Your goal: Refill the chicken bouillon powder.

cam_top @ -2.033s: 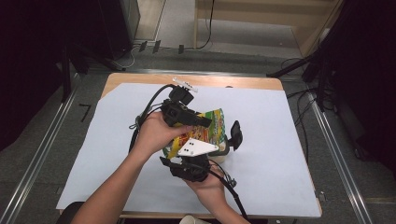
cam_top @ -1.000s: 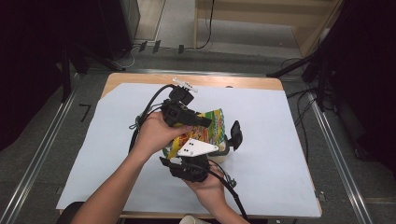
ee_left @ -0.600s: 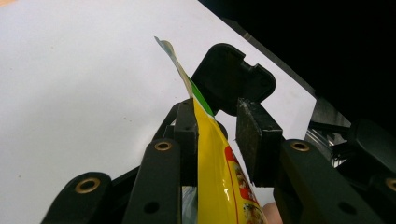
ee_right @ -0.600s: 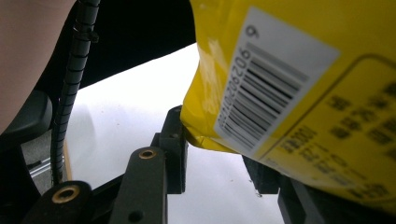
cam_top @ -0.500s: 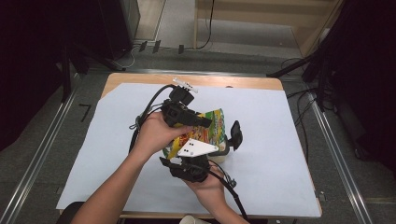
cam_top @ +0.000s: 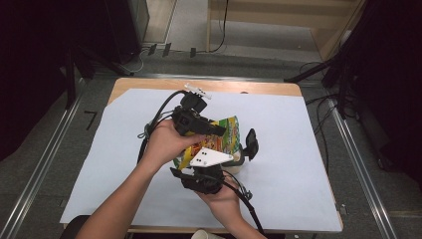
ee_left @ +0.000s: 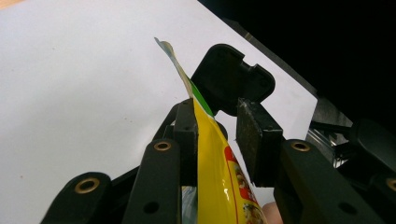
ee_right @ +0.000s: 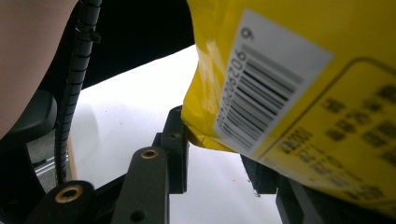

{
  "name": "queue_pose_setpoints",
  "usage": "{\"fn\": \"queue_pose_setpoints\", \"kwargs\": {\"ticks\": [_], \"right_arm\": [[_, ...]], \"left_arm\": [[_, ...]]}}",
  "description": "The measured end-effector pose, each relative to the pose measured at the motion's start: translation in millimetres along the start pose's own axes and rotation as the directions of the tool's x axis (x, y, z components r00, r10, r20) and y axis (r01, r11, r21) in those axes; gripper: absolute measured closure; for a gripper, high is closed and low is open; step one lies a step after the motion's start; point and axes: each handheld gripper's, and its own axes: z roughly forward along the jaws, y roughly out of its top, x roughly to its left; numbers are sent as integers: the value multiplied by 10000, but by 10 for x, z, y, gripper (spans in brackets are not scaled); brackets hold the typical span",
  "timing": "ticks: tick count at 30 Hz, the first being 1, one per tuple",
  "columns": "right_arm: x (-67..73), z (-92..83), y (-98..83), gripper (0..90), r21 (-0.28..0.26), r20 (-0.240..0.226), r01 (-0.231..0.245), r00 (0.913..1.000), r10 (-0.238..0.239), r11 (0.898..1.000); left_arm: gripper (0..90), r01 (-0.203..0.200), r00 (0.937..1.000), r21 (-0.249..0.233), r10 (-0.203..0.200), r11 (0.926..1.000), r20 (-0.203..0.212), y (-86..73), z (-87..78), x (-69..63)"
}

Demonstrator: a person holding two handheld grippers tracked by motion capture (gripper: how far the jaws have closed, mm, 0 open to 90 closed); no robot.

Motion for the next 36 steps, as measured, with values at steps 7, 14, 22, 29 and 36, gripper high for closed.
{"fn": "queue_pose_setpoints", "kwargs": {"ticks": [7,14,22,29,36], "right_arm": [[-1,1,-1,659,14,13,15,10000,-15,10000],[-4,0,-1,660,33,21,28,10000,-28,10000],[-4,0,-2,660,37,31,37,10000,-38,10000],[2,6,8,660,-11,-37,-56,10000,56,10000],[6,5,13,660,-8,-69,-91,9999,91,10000]], "left_arm": [[705,15,10000,7,-15,10000,4,0,1,4],[705,13,10000,9,-13,10000,21,0,5,8],[705,13,10000,8,-13,10000,24,-1,4,9],[705,21,10000,12,-21,10000,-5,2,-10,7],[705,23,10000,53,-23,10000,-52,4,-13,1]]}}
